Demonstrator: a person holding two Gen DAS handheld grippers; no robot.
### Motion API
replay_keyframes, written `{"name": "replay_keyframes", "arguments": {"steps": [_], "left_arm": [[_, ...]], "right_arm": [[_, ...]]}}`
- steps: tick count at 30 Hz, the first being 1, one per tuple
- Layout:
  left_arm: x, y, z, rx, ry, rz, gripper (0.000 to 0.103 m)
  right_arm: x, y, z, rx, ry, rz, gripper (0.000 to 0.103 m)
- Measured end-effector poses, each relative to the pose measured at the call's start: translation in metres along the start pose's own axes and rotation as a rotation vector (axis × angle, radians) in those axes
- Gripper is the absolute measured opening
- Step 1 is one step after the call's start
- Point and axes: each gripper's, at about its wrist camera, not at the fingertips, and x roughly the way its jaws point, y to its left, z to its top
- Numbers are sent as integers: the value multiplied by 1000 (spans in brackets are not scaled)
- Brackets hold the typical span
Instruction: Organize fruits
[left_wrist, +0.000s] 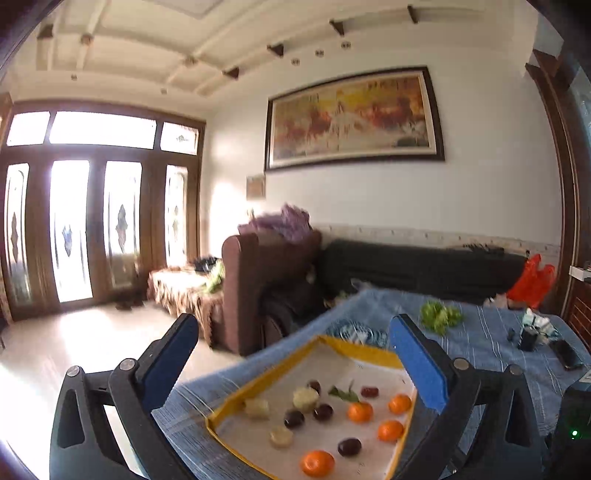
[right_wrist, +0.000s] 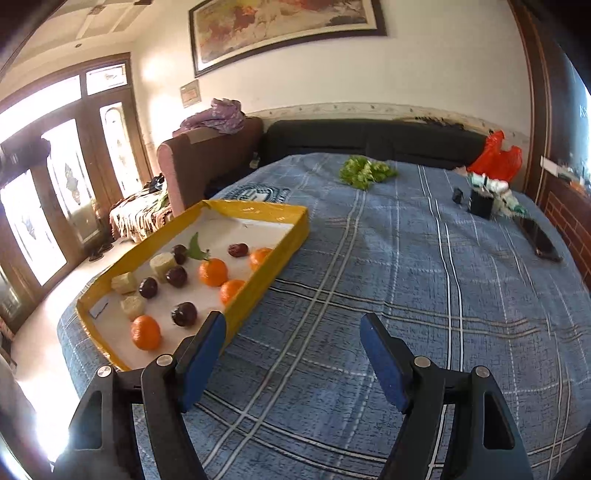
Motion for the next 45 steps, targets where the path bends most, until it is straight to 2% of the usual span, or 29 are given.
{"name": "replay_keyframes", "arguments": {"steps": [3, 5, 11, 16, 22, 26, 28, 34, 39, 45], "left_arm": [[-16, 1, 7, -2, -75, 17, 103], [-20, 4, 10, -16, -81, 10, 103], [-2, 13, 14, -74, 21, -76, 103], [7, 16, 11, -93, 70, -123, 103], [2, 15, 0, -64, 89, -113, 103], [20, 10, -19, -45, 211, -150, 103], [34, 9, -36, -60, 299, -168, 103], [62, 16, -71, -68, 461, -99, 103], [69, 23, -74, -77, 490, -39, 103], [70, 21, -73, -62, 494, -40, 103]], "right_arm": [[-7, 7, 6, -24, -19, 14, 83], [-12, 13, 13, -45, -37, 23, 84], [-25, 33, 27, -114, -88, 52, 90], [-24, 43, 17, -139, -71, 79, 91], [-16, 44, 10, -141, -39, 80, 91], [-13, 48, 6, -154, -22, 84, 91], [-9, 51, 2, -166, -3, 80, 91], [8, 48, -10, -179, 61, 34, 91], [12, 47, -9, -167, 74, 31, 91], [12, 55, -9, -192, 72, 36, 91]]}}
